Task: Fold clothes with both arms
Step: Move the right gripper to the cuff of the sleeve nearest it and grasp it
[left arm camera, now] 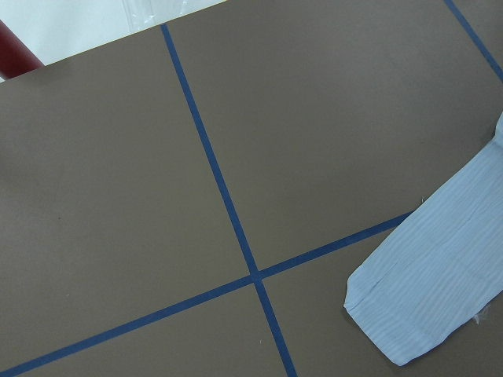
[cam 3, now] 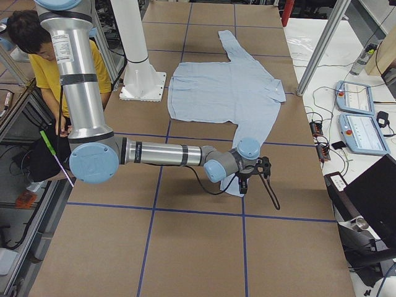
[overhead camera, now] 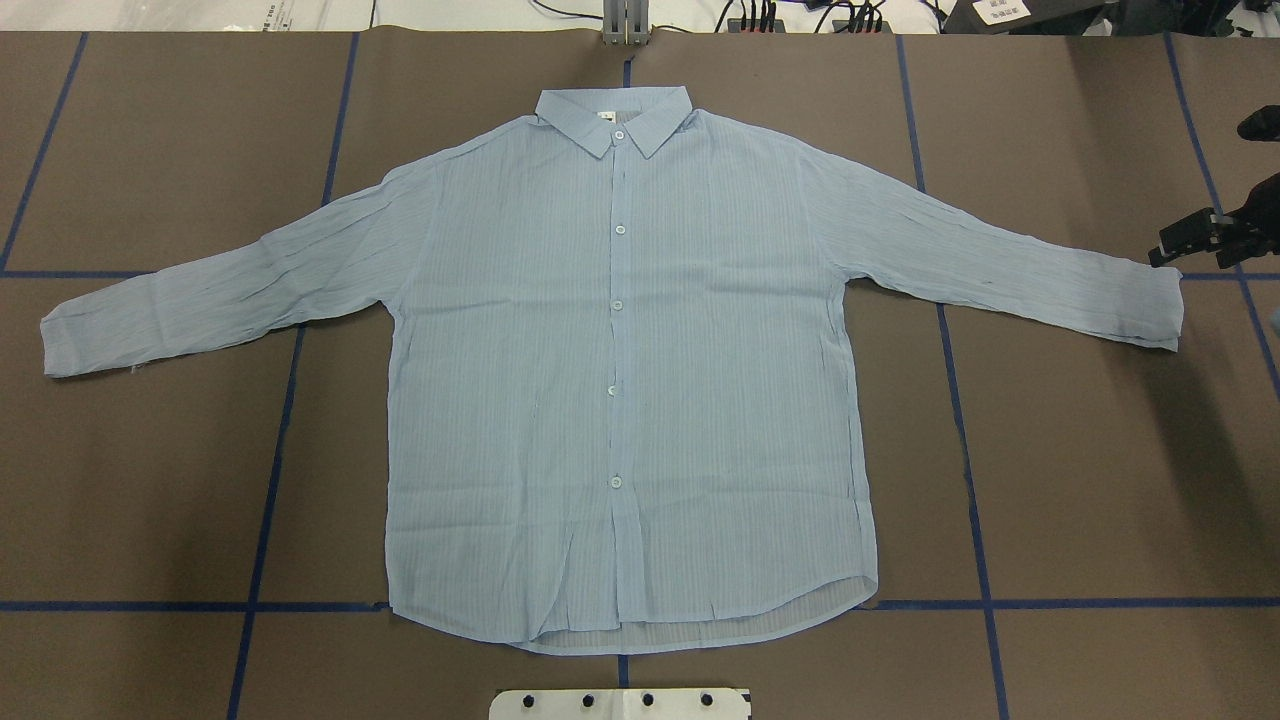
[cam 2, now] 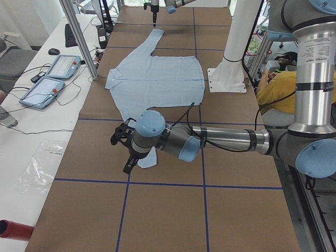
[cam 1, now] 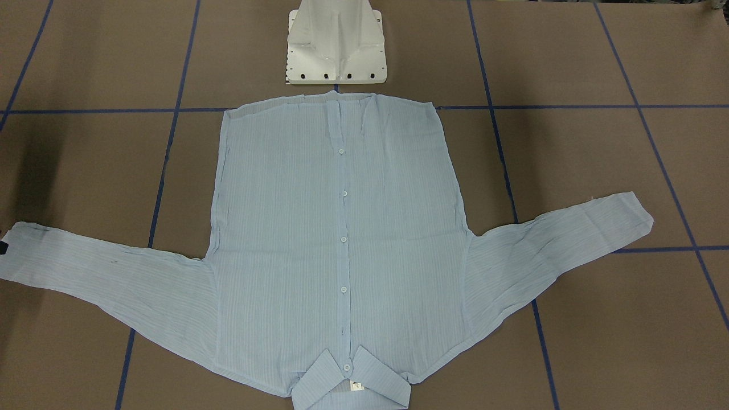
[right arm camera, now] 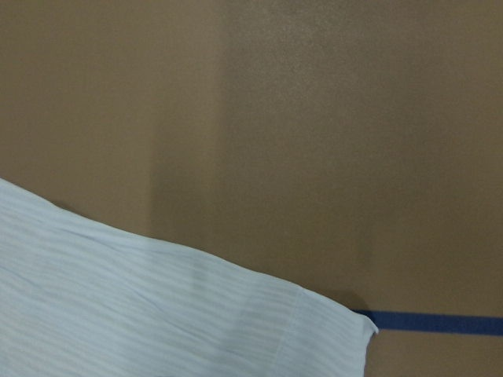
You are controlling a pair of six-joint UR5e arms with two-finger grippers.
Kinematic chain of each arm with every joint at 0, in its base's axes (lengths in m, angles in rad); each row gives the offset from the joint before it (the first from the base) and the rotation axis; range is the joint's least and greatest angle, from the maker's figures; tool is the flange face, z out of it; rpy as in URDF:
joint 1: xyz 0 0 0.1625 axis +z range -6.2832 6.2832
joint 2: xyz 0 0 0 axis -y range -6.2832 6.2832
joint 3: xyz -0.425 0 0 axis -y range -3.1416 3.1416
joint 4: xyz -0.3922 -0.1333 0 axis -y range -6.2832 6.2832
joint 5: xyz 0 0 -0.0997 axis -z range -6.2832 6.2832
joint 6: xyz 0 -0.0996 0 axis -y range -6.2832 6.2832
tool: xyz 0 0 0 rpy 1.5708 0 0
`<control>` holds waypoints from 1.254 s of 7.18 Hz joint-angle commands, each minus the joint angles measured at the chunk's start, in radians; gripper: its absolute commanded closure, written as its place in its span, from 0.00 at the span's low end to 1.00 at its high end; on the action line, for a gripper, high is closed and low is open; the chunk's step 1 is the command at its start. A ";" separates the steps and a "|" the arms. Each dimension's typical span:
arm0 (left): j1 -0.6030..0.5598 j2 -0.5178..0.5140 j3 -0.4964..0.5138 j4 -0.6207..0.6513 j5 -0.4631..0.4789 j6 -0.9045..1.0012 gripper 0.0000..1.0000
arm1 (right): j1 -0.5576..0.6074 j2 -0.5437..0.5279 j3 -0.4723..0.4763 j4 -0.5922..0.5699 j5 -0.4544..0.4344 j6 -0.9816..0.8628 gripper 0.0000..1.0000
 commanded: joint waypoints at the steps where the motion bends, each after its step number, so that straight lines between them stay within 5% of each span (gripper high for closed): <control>1: 0.000 0.000 0.001 -0.001 -0.001 -0.001 0.00 | -0.012 0.041 -0.088 0.025 -0.009 0.013 0.06; 9: 0.000 0.000 0.004 -0.003 -0.001 0.001 0.00 | -0.015 0.052 -0.166 0.020 0.011 0.017 0.26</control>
